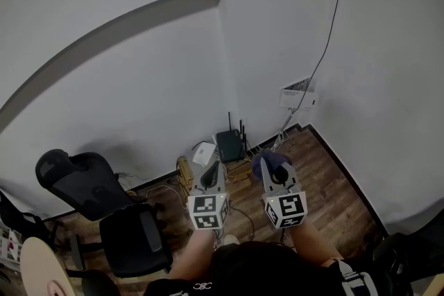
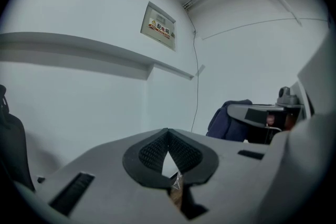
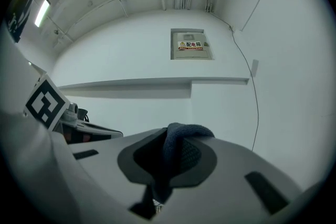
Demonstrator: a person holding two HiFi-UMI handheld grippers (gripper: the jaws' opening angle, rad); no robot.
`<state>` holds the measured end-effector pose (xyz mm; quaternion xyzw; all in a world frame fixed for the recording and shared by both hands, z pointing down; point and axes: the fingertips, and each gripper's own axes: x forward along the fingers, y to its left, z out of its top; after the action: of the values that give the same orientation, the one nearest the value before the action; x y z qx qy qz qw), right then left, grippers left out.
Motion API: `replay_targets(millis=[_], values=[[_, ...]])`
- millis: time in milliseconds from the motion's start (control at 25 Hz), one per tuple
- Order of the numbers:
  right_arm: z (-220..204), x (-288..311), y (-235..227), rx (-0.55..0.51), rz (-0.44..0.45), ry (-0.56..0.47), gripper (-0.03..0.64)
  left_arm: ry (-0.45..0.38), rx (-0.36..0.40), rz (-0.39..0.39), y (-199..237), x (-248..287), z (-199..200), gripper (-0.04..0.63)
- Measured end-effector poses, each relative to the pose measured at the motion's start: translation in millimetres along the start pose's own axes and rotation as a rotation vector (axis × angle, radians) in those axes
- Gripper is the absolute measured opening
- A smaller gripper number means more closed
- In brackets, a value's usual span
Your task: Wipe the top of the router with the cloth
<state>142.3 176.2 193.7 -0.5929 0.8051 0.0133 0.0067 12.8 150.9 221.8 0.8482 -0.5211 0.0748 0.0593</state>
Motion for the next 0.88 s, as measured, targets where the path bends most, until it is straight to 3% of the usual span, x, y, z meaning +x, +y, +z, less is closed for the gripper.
replay_targets(millis=[520,880], values=[[-16.9,95.9,16.0,0.006,-0.089,0.044,0.014,0.018,-0.003,-0.110,73.8,69.2,-1.9,-0.003],[-31.1,132.6,11.3,0.017,-0.111,0.072,0.015,0.050,0.010,-0.138,93.1,104.0,-7.4,-0.003]])
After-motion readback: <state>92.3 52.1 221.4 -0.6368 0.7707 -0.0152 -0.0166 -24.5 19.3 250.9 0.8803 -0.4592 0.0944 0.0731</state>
